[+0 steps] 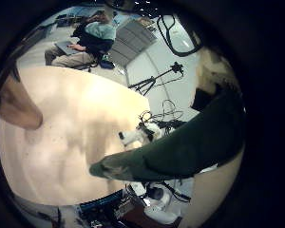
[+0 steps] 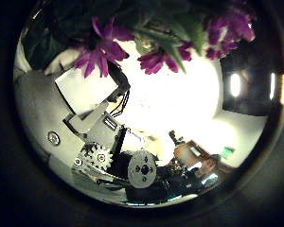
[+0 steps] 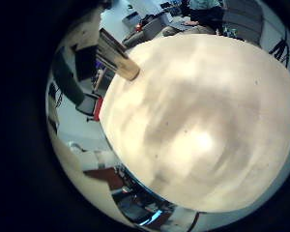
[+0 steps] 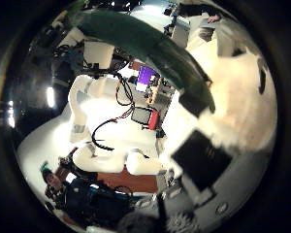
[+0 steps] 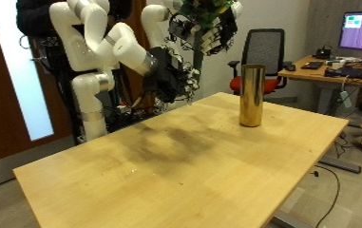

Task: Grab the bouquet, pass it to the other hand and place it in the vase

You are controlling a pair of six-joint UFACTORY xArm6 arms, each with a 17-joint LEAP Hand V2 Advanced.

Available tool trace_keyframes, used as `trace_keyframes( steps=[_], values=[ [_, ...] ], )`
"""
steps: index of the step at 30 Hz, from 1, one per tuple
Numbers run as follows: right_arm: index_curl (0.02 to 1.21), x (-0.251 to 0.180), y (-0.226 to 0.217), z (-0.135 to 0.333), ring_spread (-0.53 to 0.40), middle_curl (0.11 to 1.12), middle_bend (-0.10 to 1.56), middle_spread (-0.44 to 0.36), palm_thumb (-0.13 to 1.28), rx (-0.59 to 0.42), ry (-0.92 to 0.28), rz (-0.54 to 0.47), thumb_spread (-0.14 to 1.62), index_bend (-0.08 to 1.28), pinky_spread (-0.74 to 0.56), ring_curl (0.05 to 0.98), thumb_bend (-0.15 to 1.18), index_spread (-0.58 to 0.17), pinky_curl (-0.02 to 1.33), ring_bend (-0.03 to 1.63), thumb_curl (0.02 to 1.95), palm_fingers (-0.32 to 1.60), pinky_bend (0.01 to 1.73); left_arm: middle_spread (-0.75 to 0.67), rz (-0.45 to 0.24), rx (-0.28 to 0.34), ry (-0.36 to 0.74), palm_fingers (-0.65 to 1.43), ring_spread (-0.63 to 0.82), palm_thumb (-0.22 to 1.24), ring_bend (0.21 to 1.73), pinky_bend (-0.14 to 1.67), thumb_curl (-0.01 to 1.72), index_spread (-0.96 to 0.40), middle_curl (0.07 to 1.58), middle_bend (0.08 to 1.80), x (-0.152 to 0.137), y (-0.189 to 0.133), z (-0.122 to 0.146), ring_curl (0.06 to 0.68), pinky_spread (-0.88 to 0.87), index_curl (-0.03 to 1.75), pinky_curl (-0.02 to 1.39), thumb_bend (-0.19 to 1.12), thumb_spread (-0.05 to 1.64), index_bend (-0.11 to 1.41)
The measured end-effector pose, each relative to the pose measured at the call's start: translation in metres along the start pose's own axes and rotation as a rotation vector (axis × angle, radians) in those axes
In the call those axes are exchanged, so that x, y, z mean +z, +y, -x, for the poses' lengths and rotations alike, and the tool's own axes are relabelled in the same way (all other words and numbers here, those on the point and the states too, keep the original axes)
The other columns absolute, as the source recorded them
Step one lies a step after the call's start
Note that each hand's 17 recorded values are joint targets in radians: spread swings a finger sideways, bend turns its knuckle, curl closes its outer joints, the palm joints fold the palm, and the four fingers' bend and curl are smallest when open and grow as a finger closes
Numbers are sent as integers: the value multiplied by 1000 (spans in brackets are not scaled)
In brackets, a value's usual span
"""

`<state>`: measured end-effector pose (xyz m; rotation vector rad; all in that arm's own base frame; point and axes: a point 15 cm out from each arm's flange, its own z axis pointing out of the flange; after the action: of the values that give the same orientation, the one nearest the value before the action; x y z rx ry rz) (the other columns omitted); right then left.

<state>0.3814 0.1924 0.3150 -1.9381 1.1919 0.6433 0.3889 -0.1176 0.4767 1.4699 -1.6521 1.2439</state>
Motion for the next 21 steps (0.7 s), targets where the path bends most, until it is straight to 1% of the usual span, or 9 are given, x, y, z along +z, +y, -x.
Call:
trace_keyframes(
  steps=[1,2,3,6,8,11,13,19,21],
  values=[
    [623,0,0,-1,-15,492,542,17,728,5,-2,0,944,206,-133,409,-36,-254,696,911,539,-112,817,-533,-2,5,-1,1063,-419,1074,1438,1175,646,-566,996,1039,-1,0,-1,551,-590,662,595,-19,446,737],
    [599,0,1,-2,25,465,488,41,720,10,-7,3,945,199,-58,383,-37,-252,670,858,529,-112,791,-535,-4,11,-2,1055,-415,1081,1443,1174,668,-581,1002,1045,-2,0,-2,554,-586,699,598,-18,407,728],
    [554,0,2,-3,88,428,424,83,704,17,-13,6,947,172,76,338,-38,-253,620,772,511,-110,727,-538,-8,19,-4,1047,-412,1093,1449,1174,700,-603,1009,1050,-3,0,-4,558,-583,758,602,-18,353,712],
    [502,0,1,-4,141,395,358,123,696,27,-23,1,951,151,193,301,-35,-250,568,693,493,-104,672,-543,-28,38,-13,1042,-410,1096,1453,1174,729,-627,1017,1056,-12,-5,-9,561,-583,825,607,-21,309,684],
    [427,-2,-2,-3,187,360,274,164,691,36,-35,-20,958,118,300,264,-30,-270,510,588,473,-157,604,-547,-47,52,-17,1041,-410,1102,1451,1172,764,-657,1024,1061,-19,-8,-14,562,-578,921,613,-21,260,647],
    [377,-7,-8,-3,203,345,235,181,682,49,-53,-54,958,106,338,248,-33,-281,475,537,460,-141,568,-547,-74,68,-20,1043,-410,1103,1453,1169,786,-678,1026,1065,-29,-12,-20,561,-576,984,616,-20,237,611],
    [303,-9,-9,-6,221,329,189,197,664,54,-52,-60,963,103,367,231,-32,-297,431,474,441,-119,526,-547,-105,84,-31,1046,-412,1106,1454,1165,808,-701,1028,1065,-42,-16,-26,563,-573,1059,620,-20,221,566],
    [224,-11,-7,-7,230,302,173,203,650,62,-60,-57,966,115,374,224,-30,-316,387,423,419,-96,499,-548,-158,115,-50,1058,-415,1101,1446,1152,842,-738,1031,1059,-77,-28,-43,563,-566,1196,628,-23,193,490],
    [210,-12,-7,-7,232,295,172,203,644,62,-59,-59,966,117,373,225,-31,-317,380,416,415,-92,497,-549,-184,124,-45,1060,-415,1101,1444,1148,848,-746,1033,1058,-94,-31,-52,563,-566,1229,629,-24,188,472]
  ],
)
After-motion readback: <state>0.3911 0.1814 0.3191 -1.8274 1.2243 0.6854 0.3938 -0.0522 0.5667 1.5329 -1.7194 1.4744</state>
